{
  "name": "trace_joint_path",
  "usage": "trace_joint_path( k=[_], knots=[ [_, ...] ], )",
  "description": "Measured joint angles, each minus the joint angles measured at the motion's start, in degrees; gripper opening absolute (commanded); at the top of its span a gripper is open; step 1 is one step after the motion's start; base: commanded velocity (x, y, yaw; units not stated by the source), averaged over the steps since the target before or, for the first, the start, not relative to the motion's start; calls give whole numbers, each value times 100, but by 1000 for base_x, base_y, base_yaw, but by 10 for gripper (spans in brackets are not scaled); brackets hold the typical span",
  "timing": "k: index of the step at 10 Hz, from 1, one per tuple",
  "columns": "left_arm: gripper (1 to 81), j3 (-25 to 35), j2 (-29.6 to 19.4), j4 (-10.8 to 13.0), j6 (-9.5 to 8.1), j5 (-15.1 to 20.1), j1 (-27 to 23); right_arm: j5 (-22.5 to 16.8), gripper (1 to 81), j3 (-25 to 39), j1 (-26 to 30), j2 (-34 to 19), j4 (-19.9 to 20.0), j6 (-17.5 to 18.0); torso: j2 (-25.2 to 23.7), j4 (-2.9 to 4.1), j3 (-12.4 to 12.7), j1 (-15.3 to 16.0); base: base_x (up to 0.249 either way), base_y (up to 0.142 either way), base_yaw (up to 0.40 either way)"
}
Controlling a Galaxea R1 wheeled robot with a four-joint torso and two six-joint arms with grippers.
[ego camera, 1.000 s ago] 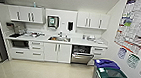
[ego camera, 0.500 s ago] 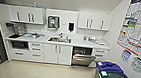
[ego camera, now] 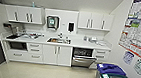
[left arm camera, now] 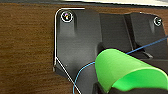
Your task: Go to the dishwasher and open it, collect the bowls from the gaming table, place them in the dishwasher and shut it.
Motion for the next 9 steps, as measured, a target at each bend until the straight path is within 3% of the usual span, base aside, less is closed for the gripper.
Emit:
trace_joint_path(
  k=[9],
  knots=[
    [10, -6, -1, 0, 0, 0, 6, -11, 10, 1, -2, 2, -2, 2, 0, 0, 0, 0, 148, 0, 0]
  ],
)
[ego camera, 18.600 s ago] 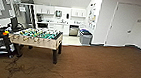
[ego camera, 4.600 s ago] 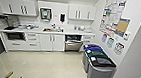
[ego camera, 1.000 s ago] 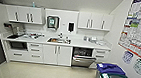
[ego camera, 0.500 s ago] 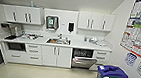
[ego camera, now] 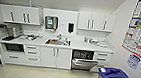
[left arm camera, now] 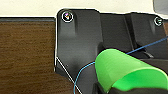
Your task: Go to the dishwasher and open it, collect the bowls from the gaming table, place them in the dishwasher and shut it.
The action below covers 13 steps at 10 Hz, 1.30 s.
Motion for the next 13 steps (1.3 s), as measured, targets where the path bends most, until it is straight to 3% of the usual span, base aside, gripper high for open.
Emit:
trace_joint_path(
  k=[13],
  knots=[
    [10, 16, 28, -2, 0, 2, 46, -69, 10, -26, -5, -7, -37, -5, -6, 0, 2, -11, 141, 0, 0]
  ],
)
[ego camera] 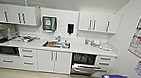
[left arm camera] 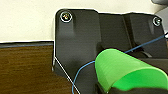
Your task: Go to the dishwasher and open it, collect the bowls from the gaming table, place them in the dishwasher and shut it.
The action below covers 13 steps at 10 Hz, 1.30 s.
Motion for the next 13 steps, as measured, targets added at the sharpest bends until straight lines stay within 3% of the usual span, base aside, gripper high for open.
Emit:
trace_joint_path(
  k=[13],
  knots=[
    [10, -21, -27, 0, 0, -17, -35, 15, 10, 28, 35, 22, -2, 0, 0, 0, 0, -2, 149, 0, 0]
  ],
)
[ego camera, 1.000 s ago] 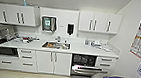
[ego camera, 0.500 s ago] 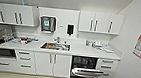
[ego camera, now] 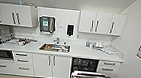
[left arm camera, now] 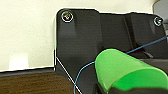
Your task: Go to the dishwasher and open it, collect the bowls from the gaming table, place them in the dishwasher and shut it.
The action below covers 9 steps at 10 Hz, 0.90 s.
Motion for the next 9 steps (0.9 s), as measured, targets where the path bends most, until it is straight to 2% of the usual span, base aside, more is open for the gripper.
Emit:
trace_joint_path(
  k=[9],
  knots=[
    [10, 2, 16, 2, 0, 0, 2, 0, 10, -2, -7, -1, 0, 0, 0, 0, 0, 0, 163, 0, 0]
  ],
)
